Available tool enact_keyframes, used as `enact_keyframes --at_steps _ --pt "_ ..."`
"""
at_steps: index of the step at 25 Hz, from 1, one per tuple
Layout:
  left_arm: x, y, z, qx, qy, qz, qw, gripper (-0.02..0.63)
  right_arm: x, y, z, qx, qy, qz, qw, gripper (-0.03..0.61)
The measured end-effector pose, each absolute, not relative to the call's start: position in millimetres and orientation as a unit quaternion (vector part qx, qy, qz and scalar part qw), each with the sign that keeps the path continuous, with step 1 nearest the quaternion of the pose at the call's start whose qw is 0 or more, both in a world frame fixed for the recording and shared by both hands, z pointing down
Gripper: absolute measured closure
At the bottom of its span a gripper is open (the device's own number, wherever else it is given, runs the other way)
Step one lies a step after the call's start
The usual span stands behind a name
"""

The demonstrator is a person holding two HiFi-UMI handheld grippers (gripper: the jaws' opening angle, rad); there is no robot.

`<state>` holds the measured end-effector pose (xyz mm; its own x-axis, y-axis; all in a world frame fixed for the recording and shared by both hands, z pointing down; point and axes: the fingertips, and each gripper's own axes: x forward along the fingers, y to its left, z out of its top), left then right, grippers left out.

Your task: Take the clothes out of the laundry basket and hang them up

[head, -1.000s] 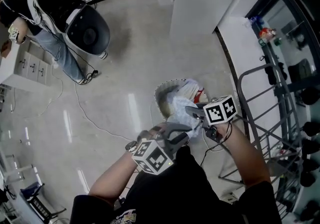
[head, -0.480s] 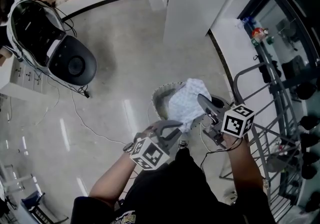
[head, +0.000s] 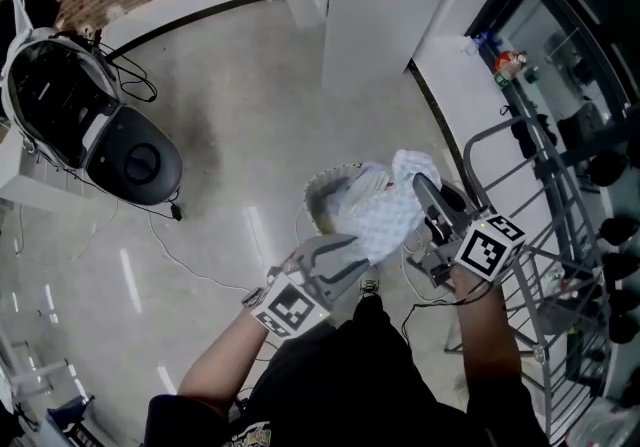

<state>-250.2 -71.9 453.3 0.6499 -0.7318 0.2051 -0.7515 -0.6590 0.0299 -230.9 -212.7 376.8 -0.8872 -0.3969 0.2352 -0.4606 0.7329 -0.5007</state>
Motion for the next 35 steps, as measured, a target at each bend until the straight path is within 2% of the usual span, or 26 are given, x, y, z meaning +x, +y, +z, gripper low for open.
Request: enact_keyframes --at_steps 1,2,6,13,18,24,35 --pt "-253 -68 455 0.906 -0.409 0.08 0.067 0.403 -225 -218 374 0.244 -0.926 0.284 0.048 0.568" --pt "-258 -65 457 0.904 -0.414 0.073 0.078 0.371 -219 -221 371 0.251 -0.925 0.282 0.044 0.568" --pt "-280 -62 466 0.89 -0.44 0.059 0.105 0.371 -215 -211 363 0.227 -0.94 0.247 0.058 0.568" --pt "-299 -74 450 0.883 -0.454 0.025 0.116 0.371 -200 -185 327 0.191 -0.955 0.225 0.011 0.568" --pt "-288 -83 444 0.886 -0.444 0.01 0.134 0.371 -171 -156 292 0.176 -0.969 0.176 0.012 0.568" --pt "-234 -90 448 0.899 -0.416 0.025 0.136 0.371 -108 -124 271 0.195 -0.969 0.154 -0.006 0.568" --pt "-84 -61 488 0.918 -0.352 0.093 0.157 0.337 8 -34 211 0.173 -0.98 0.088 -0.046 0.568"
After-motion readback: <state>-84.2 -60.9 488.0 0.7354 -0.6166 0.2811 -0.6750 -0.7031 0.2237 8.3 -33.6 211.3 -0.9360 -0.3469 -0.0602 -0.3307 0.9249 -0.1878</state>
